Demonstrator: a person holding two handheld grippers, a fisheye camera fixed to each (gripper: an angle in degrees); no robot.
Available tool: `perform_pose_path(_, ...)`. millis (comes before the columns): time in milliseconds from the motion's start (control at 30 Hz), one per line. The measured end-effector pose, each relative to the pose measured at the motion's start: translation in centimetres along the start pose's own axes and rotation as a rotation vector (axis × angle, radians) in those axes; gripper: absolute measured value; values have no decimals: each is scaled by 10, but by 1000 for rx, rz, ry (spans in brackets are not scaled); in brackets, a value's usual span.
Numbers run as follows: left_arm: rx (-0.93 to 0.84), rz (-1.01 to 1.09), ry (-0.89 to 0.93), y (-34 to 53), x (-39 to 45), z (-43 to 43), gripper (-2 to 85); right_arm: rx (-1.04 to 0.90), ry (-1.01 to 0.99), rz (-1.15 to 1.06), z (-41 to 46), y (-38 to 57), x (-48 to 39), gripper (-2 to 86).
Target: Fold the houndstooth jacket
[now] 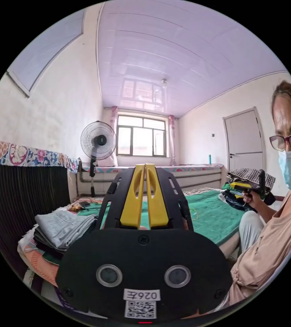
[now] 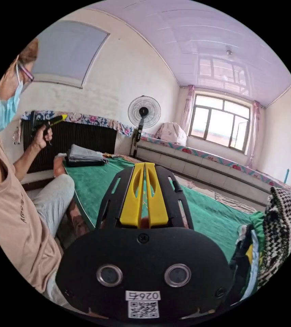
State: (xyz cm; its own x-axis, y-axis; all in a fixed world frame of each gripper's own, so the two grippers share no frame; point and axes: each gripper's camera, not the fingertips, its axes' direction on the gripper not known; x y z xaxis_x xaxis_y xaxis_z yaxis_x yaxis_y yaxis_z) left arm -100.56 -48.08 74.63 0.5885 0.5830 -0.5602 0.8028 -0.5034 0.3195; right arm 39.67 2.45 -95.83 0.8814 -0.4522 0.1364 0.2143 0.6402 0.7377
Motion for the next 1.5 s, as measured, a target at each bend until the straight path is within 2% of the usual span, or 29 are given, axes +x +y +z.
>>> perform_pose_path(167, -20, -26, 8, -5, 48, -54, -10, 6, 200, -71, -31, 79, -33, -9)
perform_pose_path(233, -22, -55, -54, -2, 63, -89, -10, 67, 152, -8, -38, 106, -32, -9)
perform_pose_path(300, -31, -70, -150, 0, 86, -136, -10, 156, -3, 134, -38, 139, -19, -9)
perform_pose_path(400, -25, -71, -273, -2, 115, -190, -10, 170, -180, 219, -39, 176, -5, -9)
perform_pose_path(500, 32, -55, -346, -2, 140, -227, -10, 203, -201, 264, -51, 226, -2, -9)
perform_pose_path(633, 77, -98, -326, 10, 143, -236, -10, 217, -183, 350, -56, 287, 0, -10)
perform_pose_path(833, 23, -222, -133, 41, 106, -226, -10, 204, -172, 446, -45, 353, -2, -10)
perform_pose_path(1100, -32, -360, -120, 102, 46, -231, -10, 55, -117, 453, -11, 426, -19, -10)
perform_pose_path(1233, -90, -454, -173, 133, 3, -221, -10, 66, -71, 498, -11, 459, -19, -10)
perform_pose_path(1367, -55, -679, -151, 189, -70, -212, -10, 200, 69, 597, -55, 507, -11, -10)
perform_pose_path(1400, -36, -716, -147, 206, -90, -208, -10, 284, 138, 656, -80, 531, -12, -10)
perform_pose_path(1500, -4, -733, -158, 246, -138, -190, -10, 525, 152, 819, -136, 609, -11, -10)
